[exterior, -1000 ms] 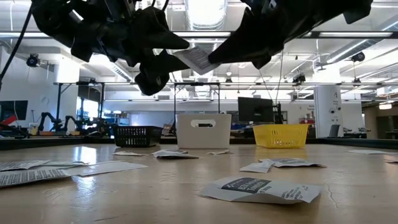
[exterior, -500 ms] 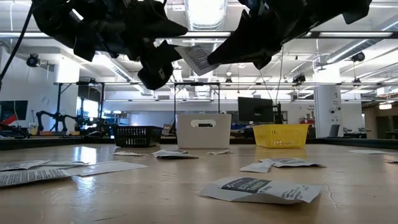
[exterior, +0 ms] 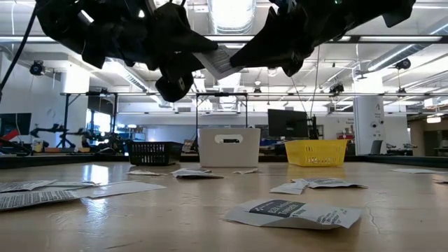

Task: Pick & Place First Aid Supplies
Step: Put the towelette pack into the black basket

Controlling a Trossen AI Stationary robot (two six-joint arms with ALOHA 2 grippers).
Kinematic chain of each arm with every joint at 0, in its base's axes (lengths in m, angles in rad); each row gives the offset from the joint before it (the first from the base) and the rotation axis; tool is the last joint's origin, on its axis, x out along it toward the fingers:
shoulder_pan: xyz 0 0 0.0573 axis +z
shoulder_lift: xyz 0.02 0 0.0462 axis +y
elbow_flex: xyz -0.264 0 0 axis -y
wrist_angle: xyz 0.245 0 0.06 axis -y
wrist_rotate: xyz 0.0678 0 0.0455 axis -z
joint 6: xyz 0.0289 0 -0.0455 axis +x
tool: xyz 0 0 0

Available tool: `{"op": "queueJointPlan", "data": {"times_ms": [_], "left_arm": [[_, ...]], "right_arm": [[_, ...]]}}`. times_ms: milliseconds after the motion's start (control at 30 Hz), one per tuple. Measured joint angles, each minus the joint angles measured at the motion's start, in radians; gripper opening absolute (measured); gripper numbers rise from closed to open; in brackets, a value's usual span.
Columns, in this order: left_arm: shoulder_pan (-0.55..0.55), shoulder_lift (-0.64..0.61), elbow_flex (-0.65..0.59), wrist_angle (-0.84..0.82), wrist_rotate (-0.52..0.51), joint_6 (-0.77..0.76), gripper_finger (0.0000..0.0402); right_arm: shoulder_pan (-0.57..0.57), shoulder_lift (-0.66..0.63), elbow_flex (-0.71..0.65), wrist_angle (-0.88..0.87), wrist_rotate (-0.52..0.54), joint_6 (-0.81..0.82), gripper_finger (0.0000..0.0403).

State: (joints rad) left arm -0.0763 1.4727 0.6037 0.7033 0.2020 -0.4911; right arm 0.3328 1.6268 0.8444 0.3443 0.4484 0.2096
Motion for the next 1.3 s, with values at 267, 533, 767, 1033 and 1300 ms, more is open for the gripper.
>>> {"op": "queueJointPlan", "data": {"times_ms": [267, 533, 767, 1033, 1300], "left_arm": [[0.002, 0.000, 0.000, -0.001, -0.019, 0.015, 0.0031], [0.003, 0.000, -0.002, -0.004, -0.024, 0.020, 0.0008], [0.004, 0.000, -0.002, -0.005, -0.023, 0.021, 0.0002], [0.005, -0.002, -0.002, -0.045, -0.037, 0.031, 0.0002], [0.036, -0.013, -0.003, -0.134, -0.047, 0.061, 0.0001]], "right_arm": [[0.000, 0.000, 0.000, -0.004, -0.001, 0.000, 0.0008], [0.000, 0.000, 0.000, -0.034, -0.003, 0.026, 0.0008], [0.000, 0.000, 0.000, -0.038, -0.003, 0.061, 0.0009], [0.001, 0.000, -0.001, -0.051, -0.004, 0.085, 0.0053], [0.001, -0.029, -0.001, -0.094, -0.004, 0.098, 0.0125]]}}
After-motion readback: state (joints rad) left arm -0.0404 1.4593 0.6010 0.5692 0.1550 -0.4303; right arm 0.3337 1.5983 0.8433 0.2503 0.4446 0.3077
